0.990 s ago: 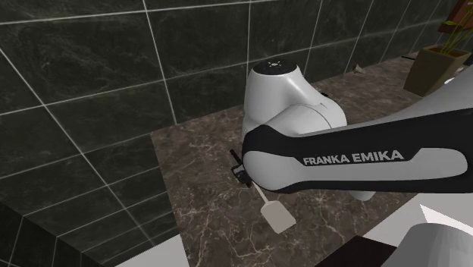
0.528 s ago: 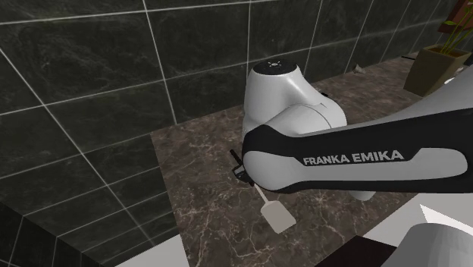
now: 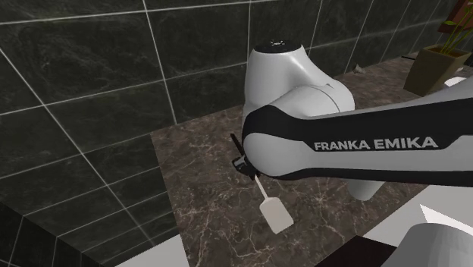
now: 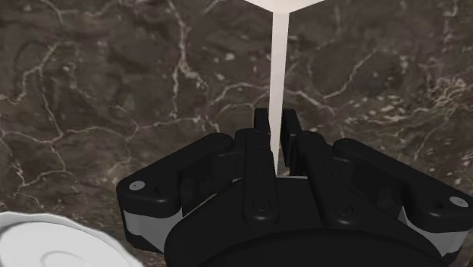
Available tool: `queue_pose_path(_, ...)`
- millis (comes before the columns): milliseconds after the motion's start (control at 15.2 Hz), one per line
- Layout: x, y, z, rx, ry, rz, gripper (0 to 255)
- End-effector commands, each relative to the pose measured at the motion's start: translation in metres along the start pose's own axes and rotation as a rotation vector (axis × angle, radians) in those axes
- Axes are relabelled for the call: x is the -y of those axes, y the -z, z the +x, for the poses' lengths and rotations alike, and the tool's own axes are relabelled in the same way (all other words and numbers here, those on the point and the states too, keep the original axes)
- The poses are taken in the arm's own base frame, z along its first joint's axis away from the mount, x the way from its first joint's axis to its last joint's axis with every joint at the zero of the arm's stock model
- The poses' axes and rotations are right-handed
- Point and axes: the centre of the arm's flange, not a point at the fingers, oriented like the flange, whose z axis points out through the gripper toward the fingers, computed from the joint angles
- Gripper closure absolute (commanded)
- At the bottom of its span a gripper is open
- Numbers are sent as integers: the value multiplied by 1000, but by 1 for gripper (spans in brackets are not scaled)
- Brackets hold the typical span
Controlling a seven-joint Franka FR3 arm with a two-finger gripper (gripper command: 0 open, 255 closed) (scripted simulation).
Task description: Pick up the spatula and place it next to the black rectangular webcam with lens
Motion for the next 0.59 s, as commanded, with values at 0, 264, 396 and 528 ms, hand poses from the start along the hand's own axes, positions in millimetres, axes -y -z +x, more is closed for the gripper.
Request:
queue_pose_path(0, 0, 11, 0, 0, 0, 0, 255)
queue_pose_path(264, 0, 32, 2, 0, 0, 0, 255)
queue_pose_path(396, 0, 43, 3, 0, 0, 0, 255)
queue_pose_path(528, 0, 53, 3, 0, 0, 0, 255)
